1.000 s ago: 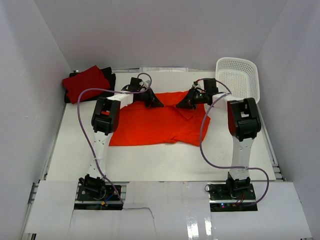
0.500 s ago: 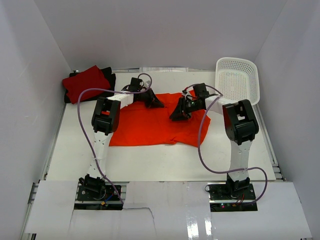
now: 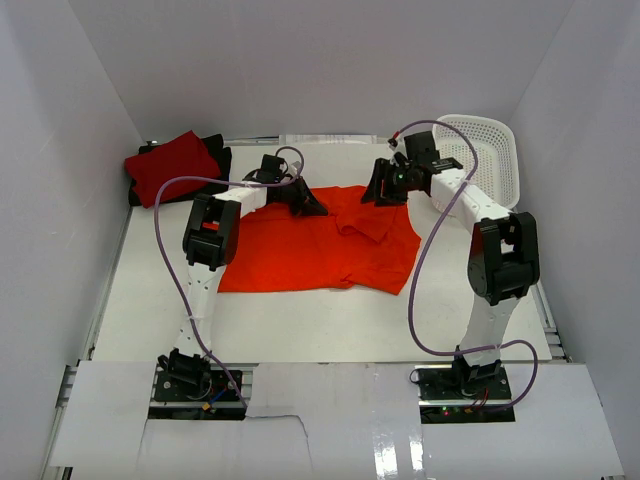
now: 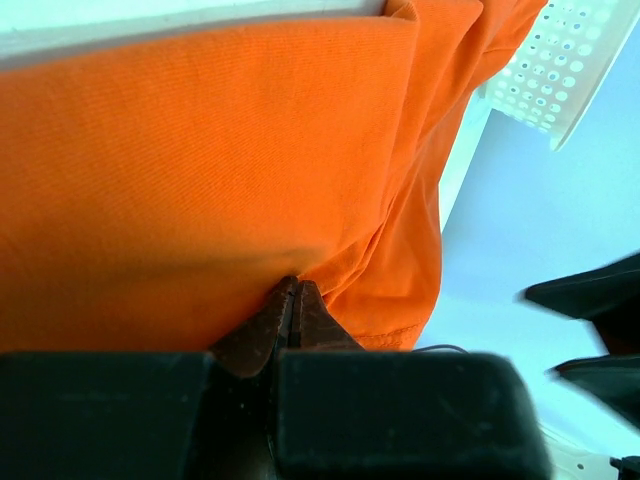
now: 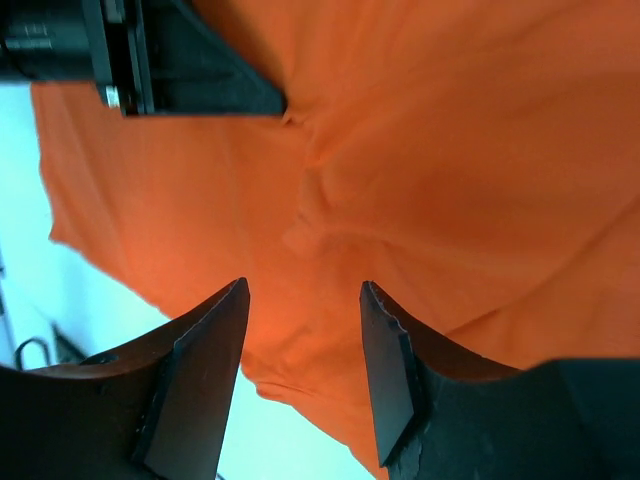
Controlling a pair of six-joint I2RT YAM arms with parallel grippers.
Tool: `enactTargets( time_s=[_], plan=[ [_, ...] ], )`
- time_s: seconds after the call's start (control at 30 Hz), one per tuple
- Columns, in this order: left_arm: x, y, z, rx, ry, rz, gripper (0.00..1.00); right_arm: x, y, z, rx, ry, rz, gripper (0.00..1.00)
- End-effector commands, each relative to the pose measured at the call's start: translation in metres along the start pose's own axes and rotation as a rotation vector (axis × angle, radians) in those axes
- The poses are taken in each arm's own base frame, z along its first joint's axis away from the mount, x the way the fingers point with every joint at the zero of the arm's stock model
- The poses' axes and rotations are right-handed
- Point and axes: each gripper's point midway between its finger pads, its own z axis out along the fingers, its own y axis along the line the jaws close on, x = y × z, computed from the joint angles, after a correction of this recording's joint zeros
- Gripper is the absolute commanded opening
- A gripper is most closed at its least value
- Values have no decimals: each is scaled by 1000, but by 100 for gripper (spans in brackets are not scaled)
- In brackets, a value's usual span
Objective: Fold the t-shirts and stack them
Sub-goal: Fold the flattened tshirt in 1/3 of the way
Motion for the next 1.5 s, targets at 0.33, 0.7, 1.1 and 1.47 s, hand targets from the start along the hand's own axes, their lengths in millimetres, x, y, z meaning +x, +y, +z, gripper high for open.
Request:
enactTargets(
  time_s=[0.33, 0.7, 1.1, 1.47],
  plan=[
    [-8, -20, -20, -56, -49, 55, 0, 44, -53, -14, 242, 83, -17, 47],
    [-7, -19, -20, -63, -47, 61, 0, 78, -61, -4, 207, 115, 24, 41],
    [-8, -17, -21, -70, -47, 63, 0, 66, -61, 11, 184, 107, 30, 42],
    [-7, -15, -22, -77, -44, 66, 0, 48, -63, 28, 180, 101, 34, 41]
  ],
)
